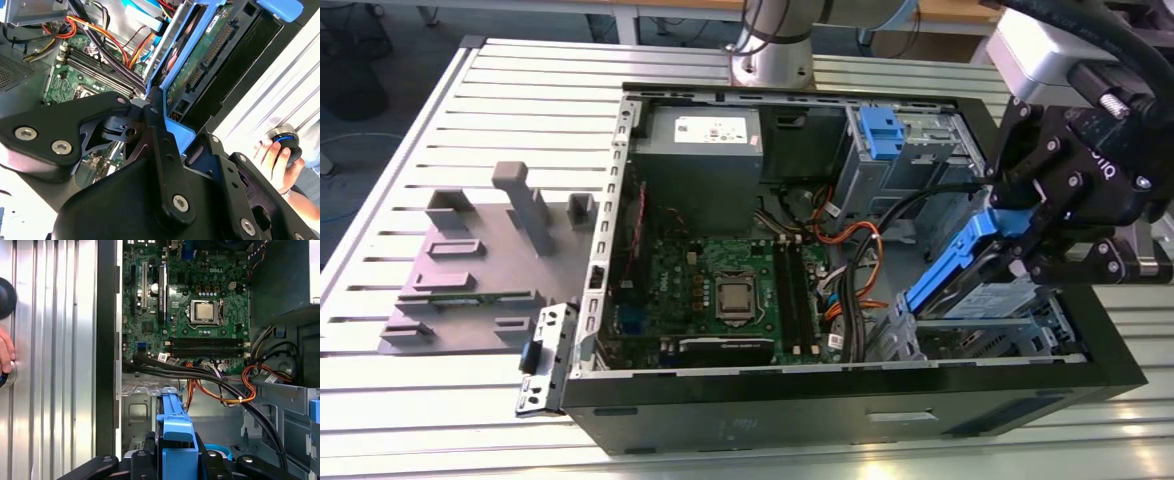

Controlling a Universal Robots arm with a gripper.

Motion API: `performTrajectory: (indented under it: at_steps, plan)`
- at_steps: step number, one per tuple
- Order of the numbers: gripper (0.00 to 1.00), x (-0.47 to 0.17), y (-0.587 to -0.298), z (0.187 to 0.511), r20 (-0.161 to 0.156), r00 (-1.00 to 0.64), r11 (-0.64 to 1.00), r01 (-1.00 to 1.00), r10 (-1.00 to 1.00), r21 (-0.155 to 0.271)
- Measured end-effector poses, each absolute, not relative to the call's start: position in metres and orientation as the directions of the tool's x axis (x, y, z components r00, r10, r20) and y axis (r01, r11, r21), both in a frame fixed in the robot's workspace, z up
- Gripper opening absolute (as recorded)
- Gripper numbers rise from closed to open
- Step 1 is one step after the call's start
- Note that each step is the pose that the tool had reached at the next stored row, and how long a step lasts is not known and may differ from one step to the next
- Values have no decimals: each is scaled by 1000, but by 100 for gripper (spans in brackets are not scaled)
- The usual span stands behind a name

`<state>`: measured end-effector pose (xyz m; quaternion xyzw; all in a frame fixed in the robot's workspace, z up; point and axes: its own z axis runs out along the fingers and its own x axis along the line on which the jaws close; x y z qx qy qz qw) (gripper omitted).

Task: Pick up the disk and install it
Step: 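Insert the disk into the insertion slot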

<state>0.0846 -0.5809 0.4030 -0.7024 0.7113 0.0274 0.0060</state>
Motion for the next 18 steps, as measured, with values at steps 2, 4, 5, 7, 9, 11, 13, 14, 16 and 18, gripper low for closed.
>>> performTrajectory:
  at_steps: [2,4,5,7,9,11,13,14,16,18]
  plan:
    - [37,85,-581,402,-47,-13,12,-999,-999,31]
    - [37,85,-581,401,-47,-13,12,-999,-999,31]
    - [37,85,-581,400,-47,-13,12,-999,-999,31]
    - [37,85,-581,399,-47,-13,12,-999,-999,31]
    - [37,85,-581,398,-47,-13,12,-999,-999,31]
    - [37,85,-581,397,-47,-13,12,-999,-999,31]
    - [37,85,-581,396,-47,-13,12,-999,-999,31]
    - [37,85,-581,396,-47,-13,12,-999,-999,31]
    - [37,85,-581,396,-47,-13,12,-999,-999,31]
    - [37,85,-581,396,-47,-13,12,-999,-999,31]
